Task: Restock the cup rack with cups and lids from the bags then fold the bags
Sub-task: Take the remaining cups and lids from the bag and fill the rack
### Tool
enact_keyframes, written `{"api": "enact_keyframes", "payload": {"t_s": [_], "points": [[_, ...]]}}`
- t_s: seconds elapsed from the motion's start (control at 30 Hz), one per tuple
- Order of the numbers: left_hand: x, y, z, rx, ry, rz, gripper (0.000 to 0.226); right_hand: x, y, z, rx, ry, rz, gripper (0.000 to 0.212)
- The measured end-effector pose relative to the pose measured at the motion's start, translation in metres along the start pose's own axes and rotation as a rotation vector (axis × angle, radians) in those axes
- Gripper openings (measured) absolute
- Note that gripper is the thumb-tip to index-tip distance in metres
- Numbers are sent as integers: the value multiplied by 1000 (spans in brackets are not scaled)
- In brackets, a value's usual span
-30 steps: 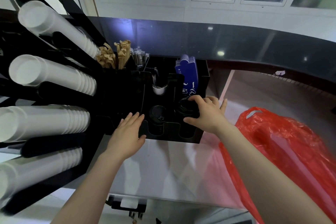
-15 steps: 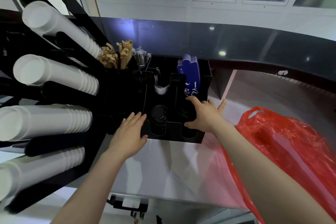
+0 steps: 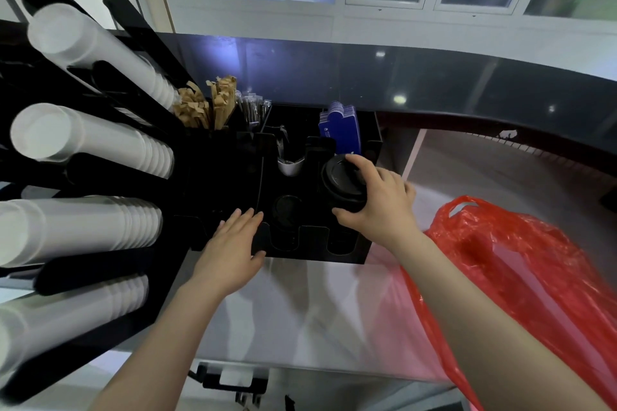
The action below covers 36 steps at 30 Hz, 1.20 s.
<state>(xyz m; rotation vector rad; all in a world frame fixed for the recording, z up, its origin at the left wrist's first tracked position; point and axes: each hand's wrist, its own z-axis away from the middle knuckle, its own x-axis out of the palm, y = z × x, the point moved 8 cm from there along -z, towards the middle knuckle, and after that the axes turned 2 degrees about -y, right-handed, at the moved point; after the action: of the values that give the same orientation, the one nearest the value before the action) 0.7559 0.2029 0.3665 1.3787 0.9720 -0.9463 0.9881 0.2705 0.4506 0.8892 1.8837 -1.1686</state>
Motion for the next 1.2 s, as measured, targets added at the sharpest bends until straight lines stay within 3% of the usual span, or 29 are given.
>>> {"api": "enact_keyframes", "payload": {"t_s": [0.27, 0.33, 0.4, 0.47, 0.53, 0.7, 0.9, 1.2], "points": [[-9, 4, -2, 3, -15, 90, 67, 2, -30, 0, -88, -40, -464, 85], [-26, 9, 1, -16, 103, 336, 57, 8, -42, -1, -101, -73, -571, 82], [-40, 11, 5, -74, 184, 795, 41, 16, -56, 0, -126, -111, -687, 79], [-45, 21, 10, -86, 132, 1226, 26, 28, -69, 2, -150, -174, -778, 80], [-52, 24, 13, -86, 132, 1386, 22, 39, -81, 2, -164, -237, -828, 82], [-60, 6, 21, -192, 268, 1430, 15, 50, -102, 1, -231, -322, -854, 83], [-64, -5, 32, -250, 336, 1342, 13, 51, -112, -3, -183, -318, -916, 53], [-73, -12, 40, -266, 361, 1302, 10, 53, -127, -3, -273, -454, -949, 80]]}}
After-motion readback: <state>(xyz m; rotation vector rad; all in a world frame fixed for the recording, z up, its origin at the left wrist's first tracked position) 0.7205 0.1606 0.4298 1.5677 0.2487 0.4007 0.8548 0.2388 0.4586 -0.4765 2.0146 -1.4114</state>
